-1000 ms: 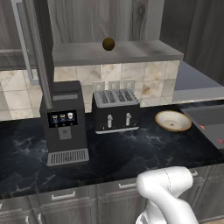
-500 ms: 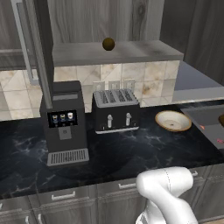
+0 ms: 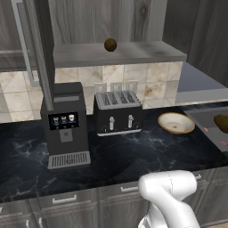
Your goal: Pick the avocados from the cabinet and place them in one bowl. Pick the peach from the sink and place it in the other bowl.
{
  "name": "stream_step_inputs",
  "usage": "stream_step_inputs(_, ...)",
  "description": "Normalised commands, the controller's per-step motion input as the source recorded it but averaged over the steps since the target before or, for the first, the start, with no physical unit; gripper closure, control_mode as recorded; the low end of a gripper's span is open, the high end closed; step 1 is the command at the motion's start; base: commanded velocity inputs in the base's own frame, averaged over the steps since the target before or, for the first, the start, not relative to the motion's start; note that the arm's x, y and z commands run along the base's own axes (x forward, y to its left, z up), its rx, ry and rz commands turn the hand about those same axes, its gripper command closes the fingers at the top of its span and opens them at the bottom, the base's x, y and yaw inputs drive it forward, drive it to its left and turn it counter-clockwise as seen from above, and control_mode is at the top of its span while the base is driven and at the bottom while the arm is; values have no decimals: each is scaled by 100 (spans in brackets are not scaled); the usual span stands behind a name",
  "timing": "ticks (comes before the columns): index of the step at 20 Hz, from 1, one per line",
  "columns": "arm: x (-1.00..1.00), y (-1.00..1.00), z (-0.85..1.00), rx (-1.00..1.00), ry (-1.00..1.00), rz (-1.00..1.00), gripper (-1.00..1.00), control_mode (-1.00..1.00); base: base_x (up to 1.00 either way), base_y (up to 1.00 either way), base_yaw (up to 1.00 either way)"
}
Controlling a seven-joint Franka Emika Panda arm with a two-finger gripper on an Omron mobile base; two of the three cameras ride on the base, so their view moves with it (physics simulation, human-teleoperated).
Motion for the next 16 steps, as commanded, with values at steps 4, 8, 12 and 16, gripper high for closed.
stream_step_inputs(4,26,-17,0,-13,1,4,100,-100,0,0,0)
stream_step_inputs(8,34,-26,-6,-14,7,3,100,-100,0,0,0)
stream_step_inputs(12,63,-26,-24,-6,7,2,100,-100,0,0,0)
stream_step_inputs(16,69,-14,-31,-2,2,2,100,-100,0,0,0)
